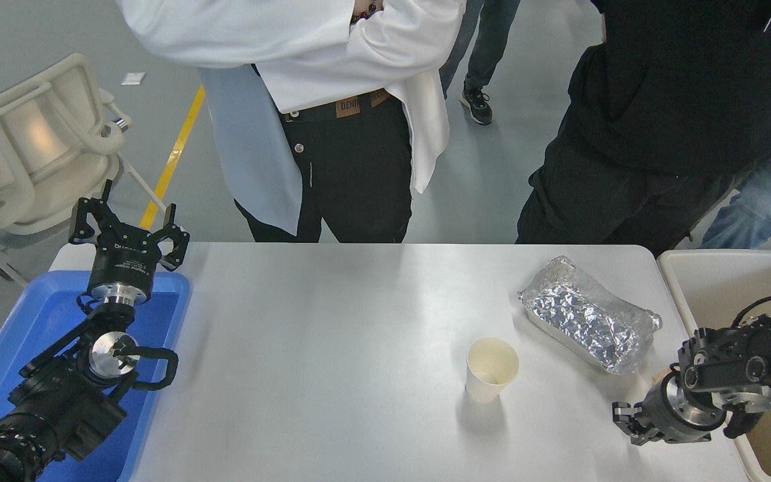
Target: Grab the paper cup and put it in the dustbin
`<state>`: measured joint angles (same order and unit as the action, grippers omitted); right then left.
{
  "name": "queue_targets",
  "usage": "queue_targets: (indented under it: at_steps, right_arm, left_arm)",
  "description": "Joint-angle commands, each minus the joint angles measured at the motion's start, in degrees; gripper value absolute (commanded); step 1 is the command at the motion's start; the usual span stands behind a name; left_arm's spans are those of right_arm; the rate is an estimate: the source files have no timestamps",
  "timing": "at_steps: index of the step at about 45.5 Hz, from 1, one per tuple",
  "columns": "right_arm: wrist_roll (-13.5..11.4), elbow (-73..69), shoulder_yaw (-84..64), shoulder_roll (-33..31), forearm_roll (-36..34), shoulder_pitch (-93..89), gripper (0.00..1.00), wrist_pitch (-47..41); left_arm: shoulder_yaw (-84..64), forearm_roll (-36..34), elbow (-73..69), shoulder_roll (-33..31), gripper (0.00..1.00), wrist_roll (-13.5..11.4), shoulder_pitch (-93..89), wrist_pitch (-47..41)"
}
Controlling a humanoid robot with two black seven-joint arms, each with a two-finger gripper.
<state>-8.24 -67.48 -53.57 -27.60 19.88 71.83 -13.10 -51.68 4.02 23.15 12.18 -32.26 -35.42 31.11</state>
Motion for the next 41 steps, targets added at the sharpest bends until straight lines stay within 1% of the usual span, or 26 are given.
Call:
queue_targets:
  at_steps: [1,41]
  right_arm:
    - [0.06,-0.02,0.22,-0.70,-0.11,0.15,0.00,-0.17]
    - [0.06,-0.11,0.57,-2.11,-0.20,1.11,0.00,-1.14]
  left_arm:
    - [0.00,0.02,0.06,-0.05,0.99,0.00,0.00,0.00]
    - [0.00,0.02,-0.03,0.03,0.99,0.00,0.00,0.00]
